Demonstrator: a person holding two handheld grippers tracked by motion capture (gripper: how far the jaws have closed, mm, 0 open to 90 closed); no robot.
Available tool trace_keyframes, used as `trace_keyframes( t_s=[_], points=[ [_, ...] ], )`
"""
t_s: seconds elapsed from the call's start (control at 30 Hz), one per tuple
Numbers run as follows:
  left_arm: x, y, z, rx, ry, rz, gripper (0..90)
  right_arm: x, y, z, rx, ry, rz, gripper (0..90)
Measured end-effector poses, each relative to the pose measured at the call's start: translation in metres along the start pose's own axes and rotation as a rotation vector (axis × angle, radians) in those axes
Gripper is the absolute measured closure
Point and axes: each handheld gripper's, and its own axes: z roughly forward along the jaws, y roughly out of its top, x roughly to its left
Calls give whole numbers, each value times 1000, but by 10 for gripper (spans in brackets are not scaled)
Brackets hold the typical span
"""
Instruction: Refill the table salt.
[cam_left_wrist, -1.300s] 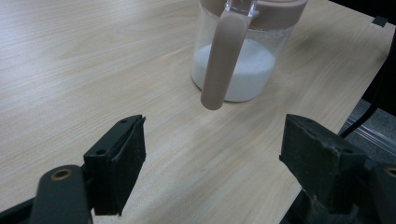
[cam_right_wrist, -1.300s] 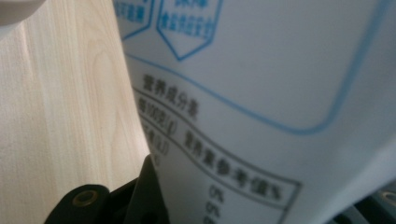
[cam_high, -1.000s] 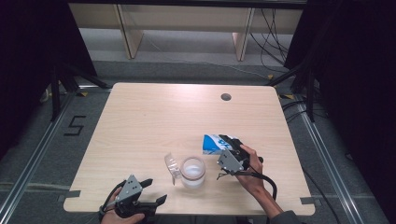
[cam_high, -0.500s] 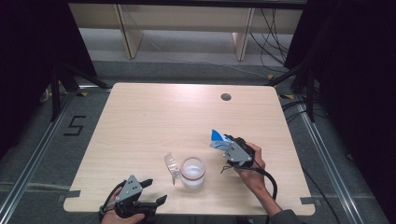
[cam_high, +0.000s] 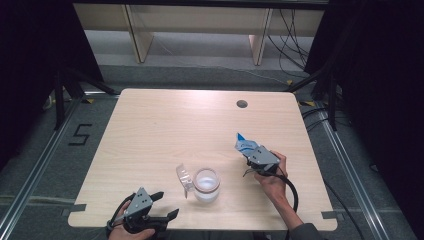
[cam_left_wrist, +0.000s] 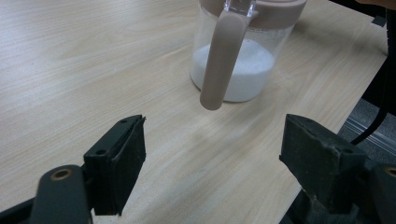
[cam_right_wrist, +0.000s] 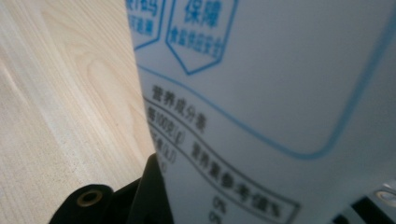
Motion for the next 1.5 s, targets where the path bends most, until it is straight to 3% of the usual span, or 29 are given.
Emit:
trace_keyframes(
  t_s=[0.27, 0.3, 0.33, 0.43, 0.53, 0.57, 0.73, 0.8, 0.83, 0.87, 0.93, 0.97, 1.0, 1.13, 1.17, 1.23, 1.27, 1.33, 1.37, 1.4, 1.43, 1.5],
  points=[
    [1, 0, 0, -1, -6, 3, 216, -5, -7, 4, -19, 20, 92, 726],
    [0, 0, 0, -5, -6, -1, 216, -6, -8, 5, -24, 22, 80, 726],
    [1, 0, 0, -1, -7, 3, 216, -6, -8, 4, -16, 29, 122, 727],
    [1, 0, 0, -3, -5, 1, 217, -7, -11, 4, -21, 43, 170, 728],
    [2, 1, -1, -1, -7, 26, 216, -10, -14, 6, -35, 48, 206, 731],
    [1, 0, -1, -3, -5, 4, 217, -11, -15, 6, -34, 55, 216, 732],
    [1, 0, -1, -4, -4, 3, 217, -17, -21, 5, -44, 53, 258, 734],
    [1, 1, -1, -4, -3, 8, 217, -18, -24, 4, -42, 71, 311, 726],
    [1, 1, -1, -2, -5, 15, 217, -18, -26, 5, -64, 46, 314, 722],
    [1, 0, -1, -4, -4, 3, 216, -19, -27, 4, -60, 53, 328, 711],
    [1, 0, -1, -3, 0, 1, 217, -20, -28, 3, -65, 52, 331, 688],
    [3, 1, -1, -2, -7, 28, 216, -20, -28, 2, -58, 54, 332, 674],
    [1, 0, 0, -6, -3, -3, 216, -20, -27, 2, -69, 50, 343, 660],
    [2, 1, -1, -5, -4, 18, 216, -20, -25, -1, -84, 42, 348, 589],
    [2, 1, -1, -4, -4, 18, 217, -18, -24, -3, -66, 54, 379, 555],
    [1, 1, -1, -5, -3, 1, 217, -19, -23, -3, -92, 19, 349, 520],
    [1, 1, -1, -4, -3, 13, 217, -19, -23, -5, -88, 40, 362, 507],
    [1, 1, -1, -5, -1, 0, 217, -20, -22, -6, -91, 34, 373, 459],
    [1, 1, -1, -3, -3, 12, 216, -21, -22, -7, -91, 21, 361, 446],
    [2, 1, -1, -3, -5, 21, 216, -21, -22, -8, -94, 19, 366, 426],
    [2, 1, -1, -4, -6, 30, 216, -18, -21, -10, -81, 24, 402, 400],
    [2, 1, -1, -3, -7, 29, 217, -22, -21, -12, -94, -1, 375, 365]
  ],
)
